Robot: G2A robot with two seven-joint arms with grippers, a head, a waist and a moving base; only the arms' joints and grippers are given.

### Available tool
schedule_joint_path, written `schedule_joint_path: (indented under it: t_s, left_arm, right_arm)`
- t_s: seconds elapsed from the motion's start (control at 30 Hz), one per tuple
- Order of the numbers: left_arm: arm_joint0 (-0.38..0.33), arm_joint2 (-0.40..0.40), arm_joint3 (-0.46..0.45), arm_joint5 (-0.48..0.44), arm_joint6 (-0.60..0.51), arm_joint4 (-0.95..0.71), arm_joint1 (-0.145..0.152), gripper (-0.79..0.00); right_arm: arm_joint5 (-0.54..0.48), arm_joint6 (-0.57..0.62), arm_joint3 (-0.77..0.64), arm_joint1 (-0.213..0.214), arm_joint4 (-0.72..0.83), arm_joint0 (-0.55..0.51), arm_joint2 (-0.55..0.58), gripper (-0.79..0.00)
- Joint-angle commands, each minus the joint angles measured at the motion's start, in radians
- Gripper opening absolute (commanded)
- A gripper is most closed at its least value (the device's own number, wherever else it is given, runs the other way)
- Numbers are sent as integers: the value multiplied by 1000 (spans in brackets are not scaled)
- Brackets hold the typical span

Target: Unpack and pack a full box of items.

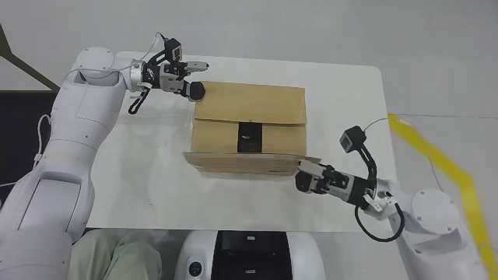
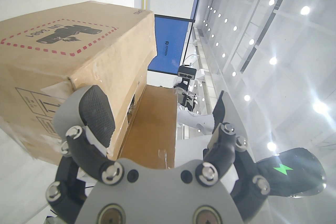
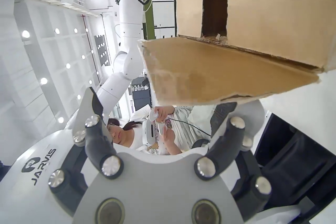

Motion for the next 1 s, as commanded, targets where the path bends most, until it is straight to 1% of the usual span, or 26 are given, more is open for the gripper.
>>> schedule_joint_path:
  t_s: [0.0,0.1,0.33,0.53,0.97]
  left_arm:
    - [0,0,0,0,0,0,0,0]
    - [0,0,0,0,0,0,0,0]
    - [0,0,0,0,0,0,0,0]
    - [0,0,0,0,0,0,0,0]
    - [0,0,0,0,0,0,0,0]
  right_arm:
    - [-4,-13,6,1,9,13,2,0]
    - [-13,-37,18,2,10,36,-1,0]
    - [-97,-53,73,4,-21,89,-37,0]
    - [-143,-91,130,2,-51,138,-80,0]
    - [-159,-150,262,-3,-72,267,-148,0]
